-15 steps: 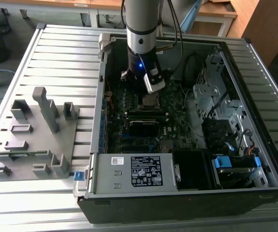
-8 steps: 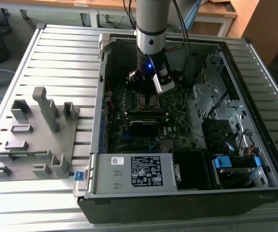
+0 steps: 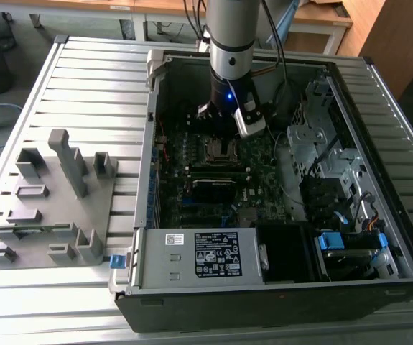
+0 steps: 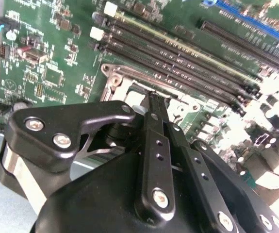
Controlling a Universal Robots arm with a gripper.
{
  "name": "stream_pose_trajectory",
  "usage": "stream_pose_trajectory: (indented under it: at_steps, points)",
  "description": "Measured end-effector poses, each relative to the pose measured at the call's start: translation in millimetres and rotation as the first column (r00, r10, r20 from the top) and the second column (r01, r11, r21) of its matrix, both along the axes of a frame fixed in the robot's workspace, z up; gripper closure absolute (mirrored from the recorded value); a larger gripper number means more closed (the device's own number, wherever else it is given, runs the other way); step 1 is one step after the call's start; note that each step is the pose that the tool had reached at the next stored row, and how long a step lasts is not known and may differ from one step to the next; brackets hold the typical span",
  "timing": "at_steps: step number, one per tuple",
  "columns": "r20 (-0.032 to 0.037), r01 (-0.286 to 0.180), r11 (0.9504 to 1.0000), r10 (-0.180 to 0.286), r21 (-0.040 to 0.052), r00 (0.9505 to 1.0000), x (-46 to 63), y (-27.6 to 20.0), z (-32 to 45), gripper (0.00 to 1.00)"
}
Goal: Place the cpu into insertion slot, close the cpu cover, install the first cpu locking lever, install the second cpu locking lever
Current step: 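Install the second cpu locking lever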
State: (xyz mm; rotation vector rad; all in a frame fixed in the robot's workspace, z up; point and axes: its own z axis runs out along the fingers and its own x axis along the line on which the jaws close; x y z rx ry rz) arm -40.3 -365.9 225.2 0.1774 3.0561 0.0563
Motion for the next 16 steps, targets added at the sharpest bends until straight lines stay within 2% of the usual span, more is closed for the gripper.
stream_pose_trajectory:
  at_steps: [4, 9, 16]
  points:
    - [0.0, -0.001, 1.0, 0.001, 0.0002, 1.0, 0.4, 9.0, -1.0, 0.9]
    - [0.0001, -0.001, 1.0, 0.001, 0.0006, 1.0, 0.4, 17.7, -2.8, 0.9]
    - [0.0, -0.001, 1.0, 0.001, 0.0005, 1.0, 0.4, 18.0, -3.1, 0.9]
